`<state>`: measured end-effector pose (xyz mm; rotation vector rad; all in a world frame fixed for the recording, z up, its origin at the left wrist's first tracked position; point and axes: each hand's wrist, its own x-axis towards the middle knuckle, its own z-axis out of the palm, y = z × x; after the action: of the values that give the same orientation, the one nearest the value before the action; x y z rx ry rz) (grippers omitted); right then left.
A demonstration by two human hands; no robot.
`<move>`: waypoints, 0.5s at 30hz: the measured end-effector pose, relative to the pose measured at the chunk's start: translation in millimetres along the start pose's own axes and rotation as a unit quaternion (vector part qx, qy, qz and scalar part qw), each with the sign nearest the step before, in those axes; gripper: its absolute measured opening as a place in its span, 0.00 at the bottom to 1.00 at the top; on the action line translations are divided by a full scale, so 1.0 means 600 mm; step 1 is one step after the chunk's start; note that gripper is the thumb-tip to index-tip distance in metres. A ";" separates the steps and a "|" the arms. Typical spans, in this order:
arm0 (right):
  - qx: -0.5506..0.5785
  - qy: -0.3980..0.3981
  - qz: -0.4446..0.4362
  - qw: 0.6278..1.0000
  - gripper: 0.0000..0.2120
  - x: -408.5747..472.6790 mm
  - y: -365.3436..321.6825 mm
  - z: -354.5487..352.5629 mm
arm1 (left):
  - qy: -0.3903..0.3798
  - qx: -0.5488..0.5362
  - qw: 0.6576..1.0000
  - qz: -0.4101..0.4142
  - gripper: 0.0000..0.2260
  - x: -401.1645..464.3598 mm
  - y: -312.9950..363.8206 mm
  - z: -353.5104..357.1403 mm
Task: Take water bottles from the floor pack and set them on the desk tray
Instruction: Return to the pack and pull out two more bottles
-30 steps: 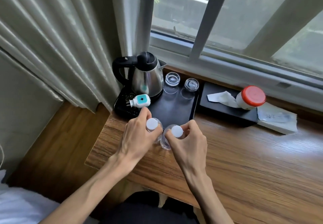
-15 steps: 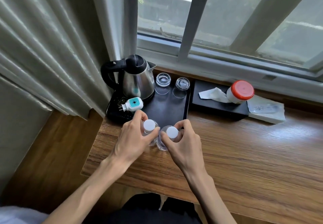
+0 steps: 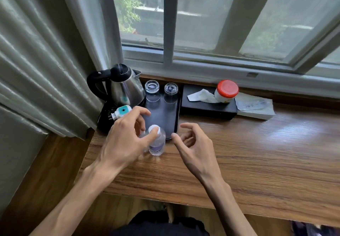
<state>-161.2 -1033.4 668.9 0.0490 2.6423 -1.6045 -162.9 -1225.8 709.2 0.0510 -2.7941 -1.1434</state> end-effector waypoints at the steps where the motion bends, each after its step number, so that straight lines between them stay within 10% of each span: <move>1: 0.000 0.009 0.003 1.000 0.16 -0.008 0.007 -0.020 | -0.017 -0.005 1.000 0.011 0.15 -0.002 0.015 0.014; 15: -0.055 0.105 0.127 0.985 0.34 -0.218 0.204 -0.348 | -0.225 0.058 0.957 0.172 0.32 -0.111 0.251 0.311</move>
<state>-29.9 -792.0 664.5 0.5548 2.7325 -1.4408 -118.3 -983.4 675.9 -0.7449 -3.0681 -1.0026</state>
